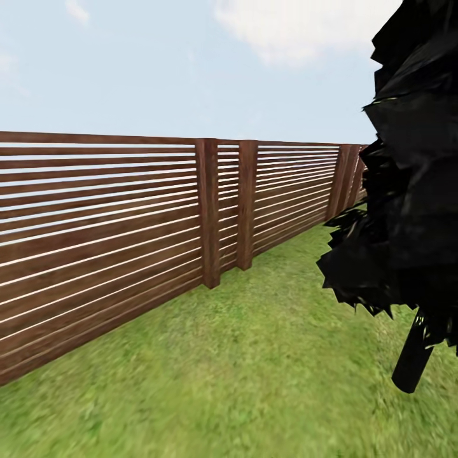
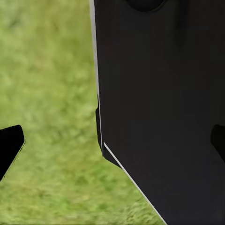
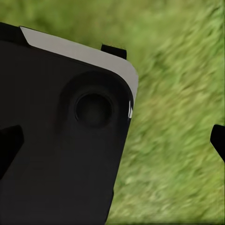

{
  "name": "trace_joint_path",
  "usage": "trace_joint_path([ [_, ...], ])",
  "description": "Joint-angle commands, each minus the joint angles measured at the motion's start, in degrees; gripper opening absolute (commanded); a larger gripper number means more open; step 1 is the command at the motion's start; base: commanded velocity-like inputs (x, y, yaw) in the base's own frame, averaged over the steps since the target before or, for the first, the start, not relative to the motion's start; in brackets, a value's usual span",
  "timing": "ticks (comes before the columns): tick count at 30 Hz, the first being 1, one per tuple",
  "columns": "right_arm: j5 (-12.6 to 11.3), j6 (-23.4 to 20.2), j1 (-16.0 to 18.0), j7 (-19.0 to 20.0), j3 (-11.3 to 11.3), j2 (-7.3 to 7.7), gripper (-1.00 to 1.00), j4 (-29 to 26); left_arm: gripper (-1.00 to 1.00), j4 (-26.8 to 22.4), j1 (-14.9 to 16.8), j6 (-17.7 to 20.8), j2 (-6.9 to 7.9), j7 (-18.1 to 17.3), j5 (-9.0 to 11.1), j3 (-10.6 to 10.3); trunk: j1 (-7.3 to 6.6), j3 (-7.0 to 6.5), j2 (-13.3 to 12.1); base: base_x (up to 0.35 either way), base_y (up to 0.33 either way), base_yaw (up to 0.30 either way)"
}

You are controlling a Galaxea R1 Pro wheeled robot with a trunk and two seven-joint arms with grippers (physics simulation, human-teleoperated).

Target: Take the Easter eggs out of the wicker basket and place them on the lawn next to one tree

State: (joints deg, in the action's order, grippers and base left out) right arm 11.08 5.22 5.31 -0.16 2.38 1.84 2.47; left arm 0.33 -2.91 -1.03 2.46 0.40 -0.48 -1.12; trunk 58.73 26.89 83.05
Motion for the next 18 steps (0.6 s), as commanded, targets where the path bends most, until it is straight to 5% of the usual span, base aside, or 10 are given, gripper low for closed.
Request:
trace_joint_path([
  [1,0.2,0.4,0.1,0.0,0.2,0.0,1.0,0.3,1.0,0.0,0.0,-0.1,0.0,0.0,-0.1,-0.1,0.0,0.04,0.0,0.0,0.0,-0.285],
  [18,0.2,1.5,0.1,0.0,0.2,-0.03,1.0,0.3,1.0,0.0,0.0,-0.1,0.0,0.0,-0.1,-0.2,0.0,-0.06,0.0,0.0,0.0,-0.285],
])
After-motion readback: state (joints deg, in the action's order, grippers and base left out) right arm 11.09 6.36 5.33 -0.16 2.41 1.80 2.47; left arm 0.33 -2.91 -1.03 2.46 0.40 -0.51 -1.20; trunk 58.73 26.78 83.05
